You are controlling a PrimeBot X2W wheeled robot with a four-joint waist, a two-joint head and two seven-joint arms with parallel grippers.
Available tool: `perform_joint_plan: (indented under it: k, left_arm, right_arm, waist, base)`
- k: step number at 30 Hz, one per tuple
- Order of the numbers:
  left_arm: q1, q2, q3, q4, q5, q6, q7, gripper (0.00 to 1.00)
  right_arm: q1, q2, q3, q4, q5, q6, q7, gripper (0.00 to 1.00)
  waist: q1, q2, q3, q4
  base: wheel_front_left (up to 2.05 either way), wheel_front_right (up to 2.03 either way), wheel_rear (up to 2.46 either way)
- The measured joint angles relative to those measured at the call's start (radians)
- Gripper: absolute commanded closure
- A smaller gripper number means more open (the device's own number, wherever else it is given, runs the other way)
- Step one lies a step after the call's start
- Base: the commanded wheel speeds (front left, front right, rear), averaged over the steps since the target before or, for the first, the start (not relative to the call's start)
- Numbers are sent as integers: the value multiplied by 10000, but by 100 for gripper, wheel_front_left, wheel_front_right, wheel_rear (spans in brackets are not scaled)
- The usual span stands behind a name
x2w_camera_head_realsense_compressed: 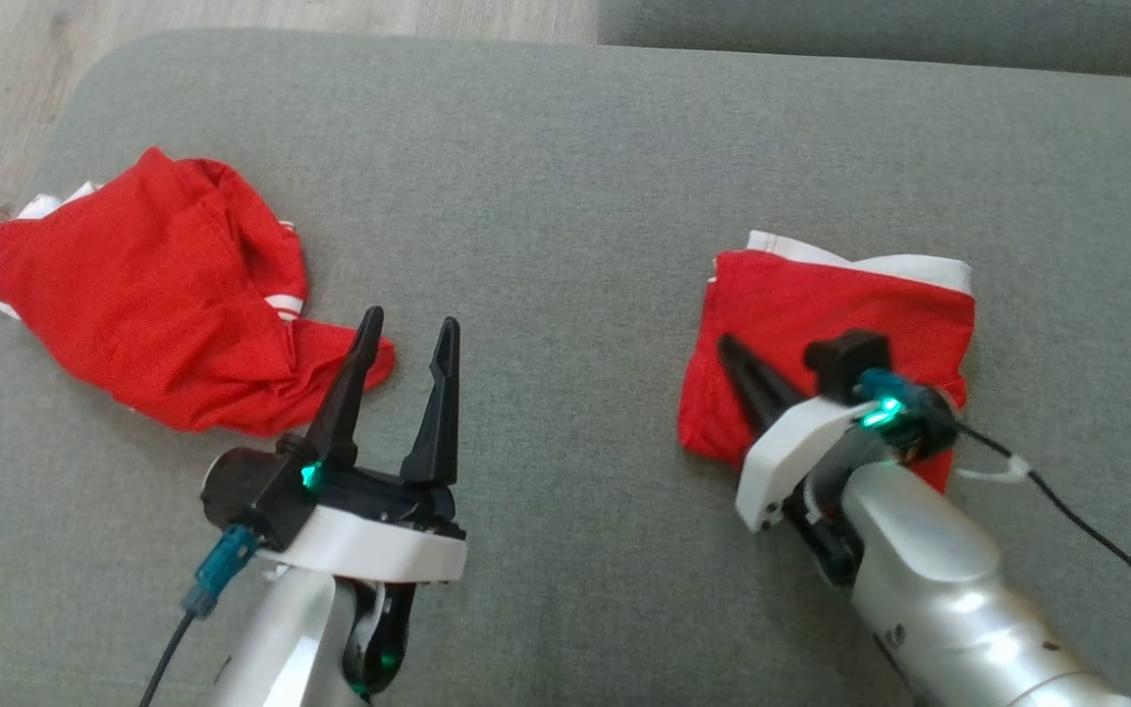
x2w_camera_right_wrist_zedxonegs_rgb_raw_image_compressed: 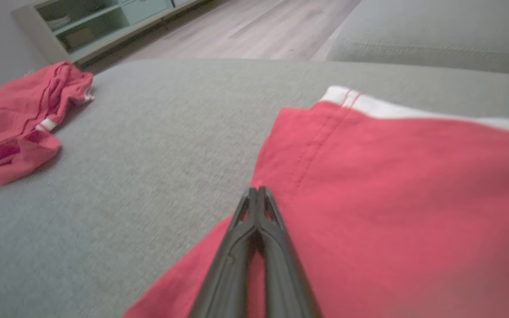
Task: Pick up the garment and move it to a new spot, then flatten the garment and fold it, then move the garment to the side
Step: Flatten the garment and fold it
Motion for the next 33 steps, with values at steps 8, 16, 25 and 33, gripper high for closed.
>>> perform_joint_plan:
  k: [8, 16, 25, 33]
  left_arm:
    - [19, 0, 255, 29, 6, 0, 0, 0]
    - [37, 0, 472, -8, 144, 0, 0, 0]
    - [122, 0, 662, -119, 265, 0, 0, 0]
    - [457, 2, 727, -121, 370, 0, 0, 0]
  right_arm:
    - [-25, 17, 1020, 297, 821, 0, 0, 100]
    - [-205, -44, -1095, -403, 485, 0, -468, 100]
    - [2105, -117, -4897, -4153, -1870, 0, -476, 100]
    - [3800, 73, -5411, -5687, -2029, 0, -476, 0]
  waist:
    - [0, 0, -97, -314]
    - [0, 0, -365, -1075]
    - [0, 0, -719, -2056]
    - [0, 0, -953, -2687]
  base:
    - [0, 0, 0]
    - [0, 0, 0]
    - [0, 0, 0]
    - [0, 0, 0]
